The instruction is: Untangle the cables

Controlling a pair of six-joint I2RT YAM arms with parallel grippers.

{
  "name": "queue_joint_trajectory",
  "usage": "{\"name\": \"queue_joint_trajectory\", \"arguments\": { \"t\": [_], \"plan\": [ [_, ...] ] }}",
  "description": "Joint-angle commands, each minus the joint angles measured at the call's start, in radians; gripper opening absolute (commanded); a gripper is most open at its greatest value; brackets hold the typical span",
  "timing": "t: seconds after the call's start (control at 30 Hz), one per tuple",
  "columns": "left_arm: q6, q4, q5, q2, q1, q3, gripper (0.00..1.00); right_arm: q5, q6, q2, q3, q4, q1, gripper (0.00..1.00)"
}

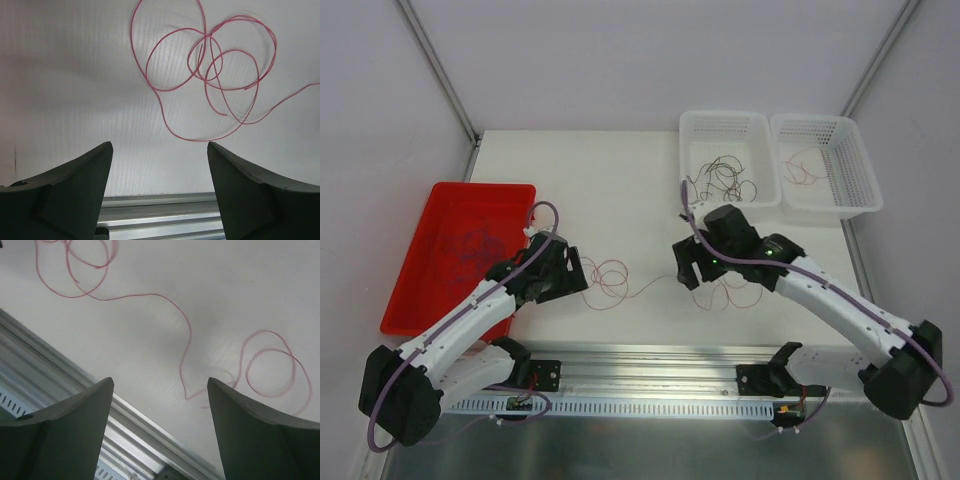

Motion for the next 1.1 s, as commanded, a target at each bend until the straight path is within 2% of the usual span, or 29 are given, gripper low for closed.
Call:
{"name": "queue_joint_trajectory", "arguments": {
  "t": [0.0,0.17,0.23,0.3,0.47,0.9,1.07],
  "plan": [
    [-0.051,0.001,0.012,0.022,0.002,-0.024,0.76,-0.159,-0.029,0.138,0.024,0.200,0.060,0.78],
    [-0.063,0.027,-0.010,0.062,0.002,-0.036,0.69,-0.303,0.013,0.340,0.052,0.431,0.134,0.63],
    [-0.065,0.052,-0.011,0.091,0.002,-0.039,0.68,-0.337,0.025,0.446,0.087,0.470,0.162,0.57],
    [-0.066,0.066,-0.018,0.126,0.002,-0.037,0.67,-0.349,0.028,0.517,0.114,0.511,0.174,0.55],
    [-0.054,0.115,-0.031,0.204,0.002,-0.030,0.61,-0.372,0.088,0.683,0.145,0.632,0.185,0.42],
    [-0.045,0.146,-0.051,0.350,0.002,0.002,0.54,-0.457,0.140,0.850,0.194,0.698,0.194,0.38],
    [-0.045,0.147,-0.048,0.379,0.002,0.007,0.50,-0.452,0.151,0.878,0.203,0.698,0.194,0.31]
  ]
}}
